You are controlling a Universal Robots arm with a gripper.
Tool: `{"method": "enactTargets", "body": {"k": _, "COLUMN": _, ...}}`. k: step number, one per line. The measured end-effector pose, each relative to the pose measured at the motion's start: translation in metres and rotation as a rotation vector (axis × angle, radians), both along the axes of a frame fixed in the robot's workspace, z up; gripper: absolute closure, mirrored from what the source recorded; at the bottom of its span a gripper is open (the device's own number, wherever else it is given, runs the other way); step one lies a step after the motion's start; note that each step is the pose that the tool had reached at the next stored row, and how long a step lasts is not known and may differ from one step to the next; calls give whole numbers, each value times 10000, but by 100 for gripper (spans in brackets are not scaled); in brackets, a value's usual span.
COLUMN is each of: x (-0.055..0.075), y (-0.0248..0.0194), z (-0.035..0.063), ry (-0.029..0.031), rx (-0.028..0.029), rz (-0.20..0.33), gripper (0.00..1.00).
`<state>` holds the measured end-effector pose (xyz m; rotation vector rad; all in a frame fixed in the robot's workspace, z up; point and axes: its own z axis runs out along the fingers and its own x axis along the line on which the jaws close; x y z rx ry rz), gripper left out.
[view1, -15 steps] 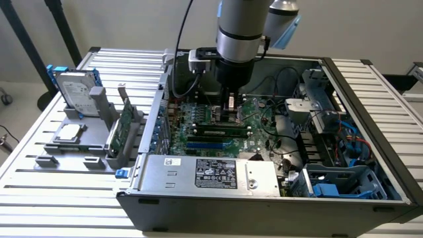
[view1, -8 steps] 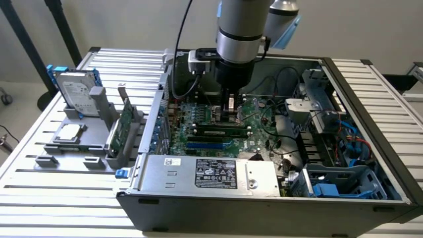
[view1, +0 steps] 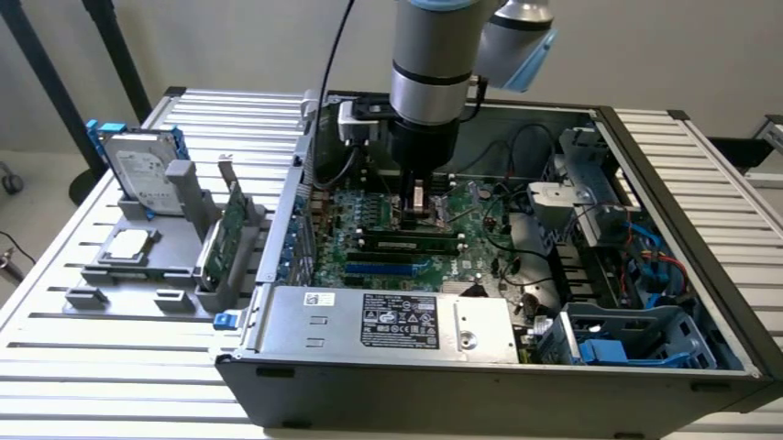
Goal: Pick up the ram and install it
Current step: 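Press down the ram until it locks into place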
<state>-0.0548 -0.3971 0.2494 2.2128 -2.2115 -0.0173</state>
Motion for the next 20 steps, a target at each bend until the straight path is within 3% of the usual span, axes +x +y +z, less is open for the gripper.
{"method": "enactTargets", "body": {"k": 6, "x": -3, "y": 2, "z": -109, "ry": -78, "rx": -1, "rz": 73, "gripper": 89}}
{"method": "enactTargets", "body": {"k": 20, "x": -4, "y": 2, "z": -193, "ry": -82, "rx": 0, "rz": 176, "gripper": 89}}
